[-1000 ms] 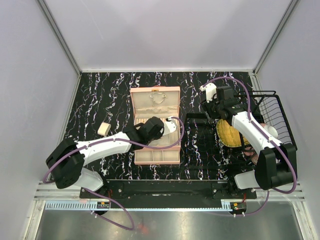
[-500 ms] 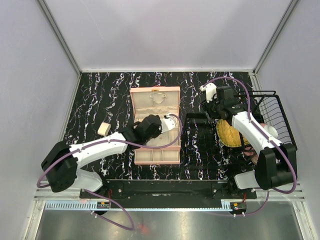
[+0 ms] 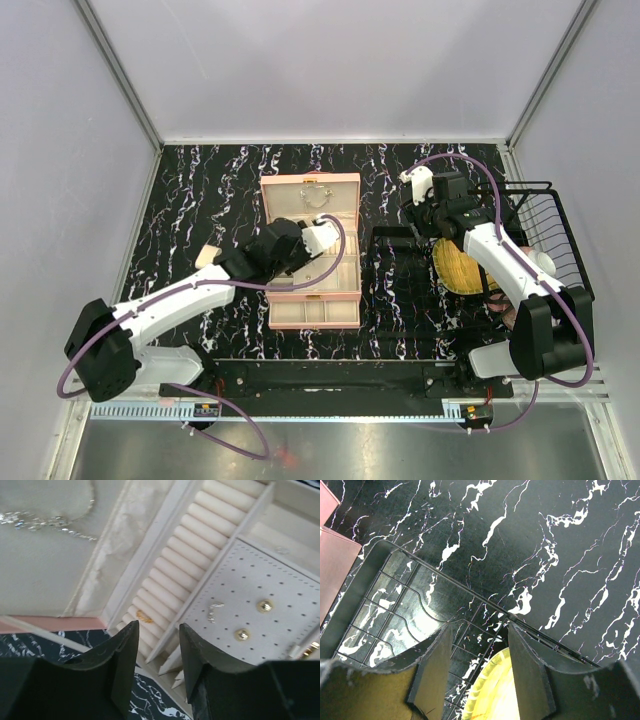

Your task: Organize the mixed jewelry

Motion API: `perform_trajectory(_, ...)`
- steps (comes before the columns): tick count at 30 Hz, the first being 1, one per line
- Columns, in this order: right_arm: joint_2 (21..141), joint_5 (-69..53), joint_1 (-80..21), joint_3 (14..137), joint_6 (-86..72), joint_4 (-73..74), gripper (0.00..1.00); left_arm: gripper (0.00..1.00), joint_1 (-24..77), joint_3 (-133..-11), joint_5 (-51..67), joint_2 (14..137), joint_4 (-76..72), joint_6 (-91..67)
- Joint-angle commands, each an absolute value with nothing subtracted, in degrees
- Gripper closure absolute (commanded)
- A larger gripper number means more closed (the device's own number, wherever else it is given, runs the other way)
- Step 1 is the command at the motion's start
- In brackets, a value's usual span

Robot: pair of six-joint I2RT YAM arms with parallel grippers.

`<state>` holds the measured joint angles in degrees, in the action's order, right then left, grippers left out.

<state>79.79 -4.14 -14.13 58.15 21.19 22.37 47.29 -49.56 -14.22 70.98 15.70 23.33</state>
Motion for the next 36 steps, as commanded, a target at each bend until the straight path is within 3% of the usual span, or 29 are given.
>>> perform_trajectory(1, 80.0, -5.1, -13.6, 58.9, 21.0, 21.7, 0.45, 0.56, 47.5, -51.7, -4.8, 71.0, 16.0, 22.0)
perform_trajectory(13, 80.0, -4.7, -13.7, 58.5, 21.2, 21.8, 0.45, 0.56, 47.5, -53.9, -0.5, 76.9, 15.9, 21.8)
perform_trajectory(36, 79.8, -4.4, -13.5, 58.2, 21.4, 21.8, 0.45, 0.57, 47.5, -53.5, -2.7, 80.6, 13.0, 23.6)
